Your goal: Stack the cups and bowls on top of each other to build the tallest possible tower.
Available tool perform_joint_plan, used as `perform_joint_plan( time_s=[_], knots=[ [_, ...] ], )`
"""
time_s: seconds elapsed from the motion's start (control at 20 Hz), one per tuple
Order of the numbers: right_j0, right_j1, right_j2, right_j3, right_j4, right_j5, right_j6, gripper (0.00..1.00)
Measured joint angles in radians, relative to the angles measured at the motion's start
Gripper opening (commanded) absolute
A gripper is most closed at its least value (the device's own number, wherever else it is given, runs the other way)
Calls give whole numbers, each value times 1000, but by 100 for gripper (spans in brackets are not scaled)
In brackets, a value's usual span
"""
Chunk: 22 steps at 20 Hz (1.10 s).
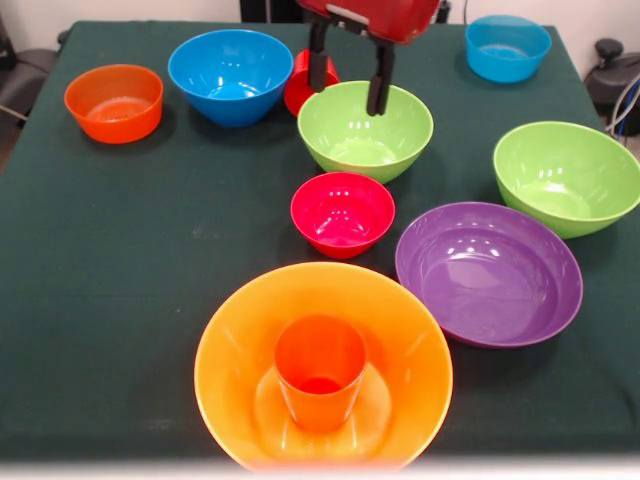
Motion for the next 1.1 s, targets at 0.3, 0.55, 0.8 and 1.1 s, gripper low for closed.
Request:
perform_joint_plan(
  time_s=[0.3,0.55,0.8,1.1],
  knots=[
    [19,0,0,0,0,0,0,100],
    [23,2,0,-1,-2,0,0,100],
    [24,9,0,-7,-3,0,0,100],
    [25,41,0,-28,-4,0,0,100]
  ],
)
